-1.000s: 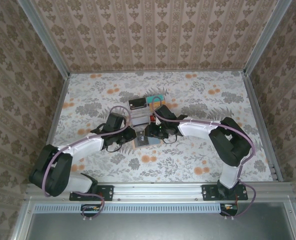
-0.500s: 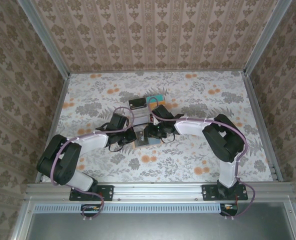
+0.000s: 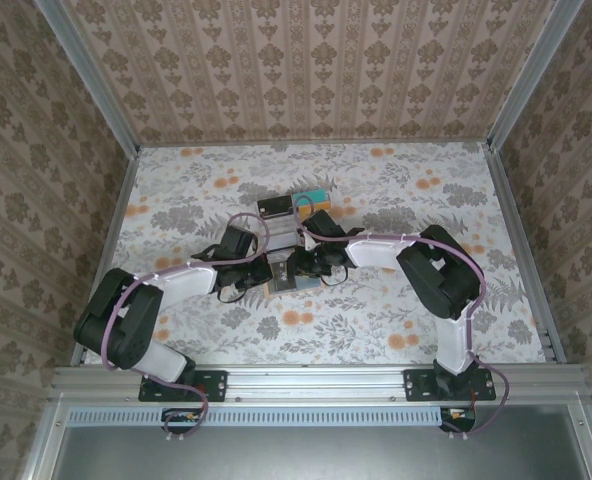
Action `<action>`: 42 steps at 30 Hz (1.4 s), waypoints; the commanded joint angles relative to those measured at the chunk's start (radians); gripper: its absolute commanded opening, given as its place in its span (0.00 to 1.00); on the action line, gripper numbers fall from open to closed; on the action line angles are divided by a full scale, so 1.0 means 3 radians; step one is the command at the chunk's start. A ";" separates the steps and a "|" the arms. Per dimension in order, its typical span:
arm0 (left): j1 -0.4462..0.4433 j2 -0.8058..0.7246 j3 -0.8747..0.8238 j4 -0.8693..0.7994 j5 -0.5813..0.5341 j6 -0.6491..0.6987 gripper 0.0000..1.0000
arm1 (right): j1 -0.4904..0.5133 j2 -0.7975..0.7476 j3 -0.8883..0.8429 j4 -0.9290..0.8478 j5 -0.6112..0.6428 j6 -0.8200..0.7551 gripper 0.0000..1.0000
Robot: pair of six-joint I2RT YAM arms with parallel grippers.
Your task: Take the credit cards out of the card holder
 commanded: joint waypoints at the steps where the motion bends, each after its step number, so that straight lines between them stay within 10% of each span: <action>1: 0.0017 0.0080 -0.0023 -0.0165 -0.0068 0.0051 0.00 | -0.0009 0.0084 0.0024 0.0160 -0.0126 -0.0024 0.27; 29: 0.0088 0.0024 -0.0023 -0.0225 -0.0008 0.0133 0.00 | -0.0079 -0.0300 -0.0478 0.0540 0.0201 0.0045 0.01; 42: 0.0098 0.0108 0.0049 -0.0283 0.0090 0.0235 0.00 | -0.0085 -0.0061 -0.0321 0.0520 -0.0221 0.0161 0.29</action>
